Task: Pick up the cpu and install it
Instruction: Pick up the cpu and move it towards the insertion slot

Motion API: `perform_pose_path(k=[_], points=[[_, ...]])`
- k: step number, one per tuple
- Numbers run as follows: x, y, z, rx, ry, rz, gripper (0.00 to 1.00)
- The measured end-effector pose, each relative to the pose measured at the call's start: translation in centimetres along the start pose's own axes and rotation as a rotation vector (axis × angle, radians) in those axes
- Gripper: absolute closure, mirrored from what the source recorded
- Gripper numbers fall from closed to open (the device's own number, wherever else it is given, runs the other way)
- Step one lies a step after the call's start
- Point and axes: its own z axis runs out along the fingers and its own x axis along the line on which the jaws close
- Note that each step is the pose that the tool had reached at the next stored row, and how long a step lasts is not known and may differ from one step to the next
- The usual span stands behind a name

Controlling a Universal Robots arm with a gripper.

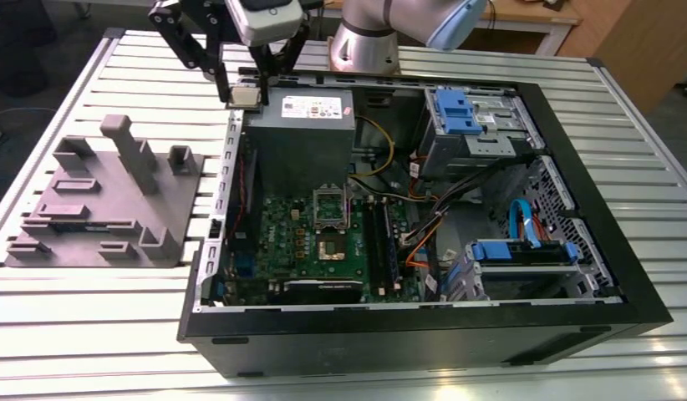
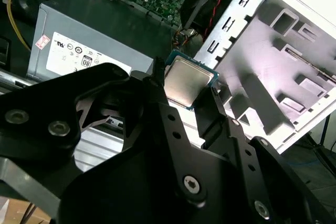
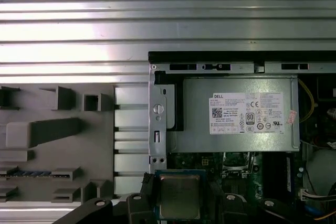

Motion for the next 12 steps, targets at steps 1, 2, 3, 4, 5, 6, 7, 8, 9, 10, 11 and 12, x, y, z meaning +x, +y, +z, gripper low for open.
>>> perform_pose_path(k=[1,2,3,4,5,6,7,8,9,10,11,12], points=[[0.00,0.00,0.00,0.0000,0.0000,0.000,0.53],[-0.01,-0.01,0.00,0.0000,0.0000,0.000,0.53],[-0.03,-0.05,0.00,0.0000,0.0000,0.000,0.53],[-0.07,-0.15,0.00,-0.0001,0.0000,0.000,0.53],[-0.12,-0.30,-0.01,0.0000,0.0000,0.000,0.53],[-0.17,-0.47,-0.02,0.0000,0.0001,0.000,0.53],[-0.22,-0.65,-0.01,0.0001,0.0001,0.000,0.53],[-0.30,-0.82,0.01,-0.0001,0.0000,0.000,0.53],[-0.58,-0.93,0.05,-0.0003,0.0000,0.000,0.53],[-0.94,-0.97,0.07,0.0000,0.0007,0.000,0.53],[-1.34,-1.00,0.10,0.0000,0.0016,0.000,0.53],[-1.79,-0.99,0.13,-0.0001,0.0024,0.000,0.53]])
